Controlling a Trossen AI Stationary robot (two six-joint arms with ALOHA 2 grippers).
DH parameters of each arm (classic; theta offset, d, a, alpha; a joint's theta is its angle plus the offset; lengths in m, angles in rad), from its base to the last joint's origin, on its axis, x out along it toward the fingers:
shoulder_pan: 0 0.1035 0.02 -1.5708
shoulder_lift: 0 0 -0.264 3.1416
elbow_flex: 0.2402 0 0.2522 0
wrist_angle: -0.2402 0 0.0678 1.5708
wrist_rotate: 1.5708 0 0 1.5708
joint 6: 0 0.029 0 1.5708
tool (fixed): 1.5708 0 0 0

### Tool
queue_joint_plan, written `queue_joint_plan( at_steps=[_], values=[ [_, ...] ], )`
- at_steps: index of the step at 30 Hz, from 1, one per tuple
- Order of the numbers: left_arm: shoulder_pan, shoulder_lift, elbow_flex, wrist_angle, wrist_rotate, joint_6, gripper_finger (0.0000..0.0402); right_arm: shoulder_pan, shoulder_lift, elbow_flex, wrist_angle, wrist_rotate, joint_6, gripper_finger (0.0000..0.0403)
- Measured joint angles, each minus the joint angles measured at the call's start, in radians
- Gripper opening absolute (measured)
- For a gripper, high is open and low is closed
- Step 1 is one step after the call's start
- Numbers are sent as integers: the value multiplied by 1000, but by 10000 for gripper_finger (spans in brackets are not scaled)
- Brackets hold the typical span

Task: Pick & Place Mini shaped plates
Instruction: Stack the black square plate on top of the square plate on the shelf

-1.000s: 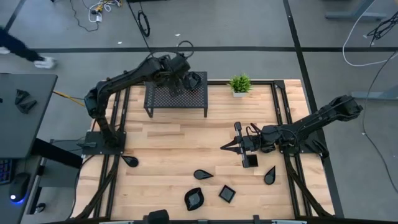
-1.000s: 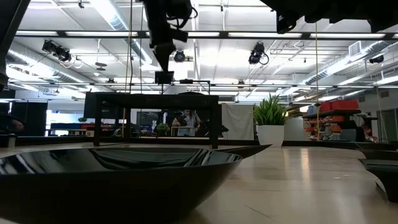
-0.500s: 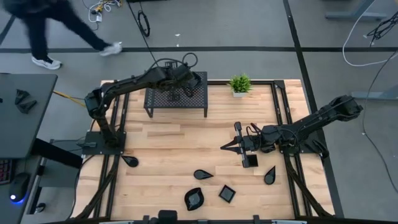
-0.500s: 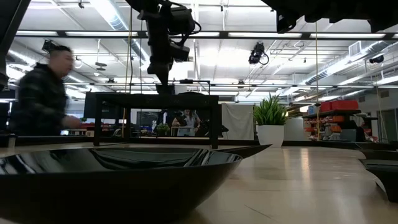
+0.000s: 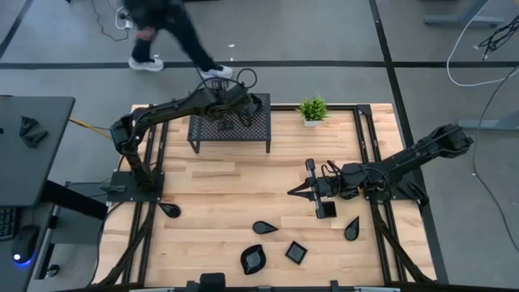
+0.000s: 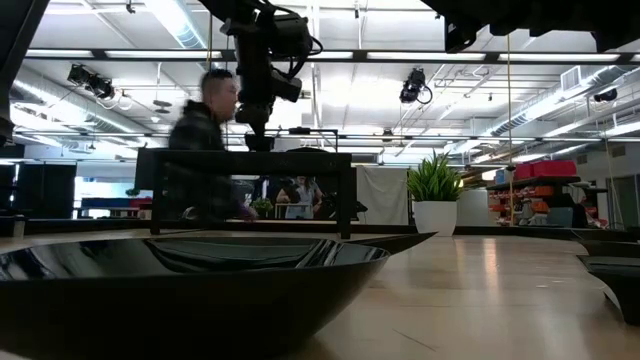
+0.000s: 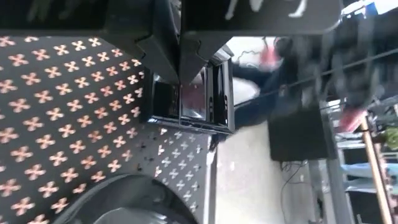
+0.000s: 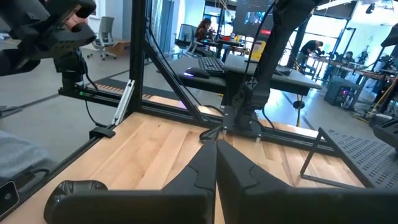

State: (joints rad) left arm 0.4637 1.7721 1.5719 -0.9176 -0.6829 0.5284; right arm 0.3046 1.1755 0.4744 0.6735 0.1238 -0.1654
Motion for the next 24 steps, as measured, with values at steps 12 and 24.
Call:
queue_joint_plan(
  at_steps=[12,24],
  values=[
    [17,0,0,-25,63,-73,12,0,0,0,0,0,0,11],
    [22,0,0,-28,97,-91,45,0,0,0,0,0,0,11]
  ],
)
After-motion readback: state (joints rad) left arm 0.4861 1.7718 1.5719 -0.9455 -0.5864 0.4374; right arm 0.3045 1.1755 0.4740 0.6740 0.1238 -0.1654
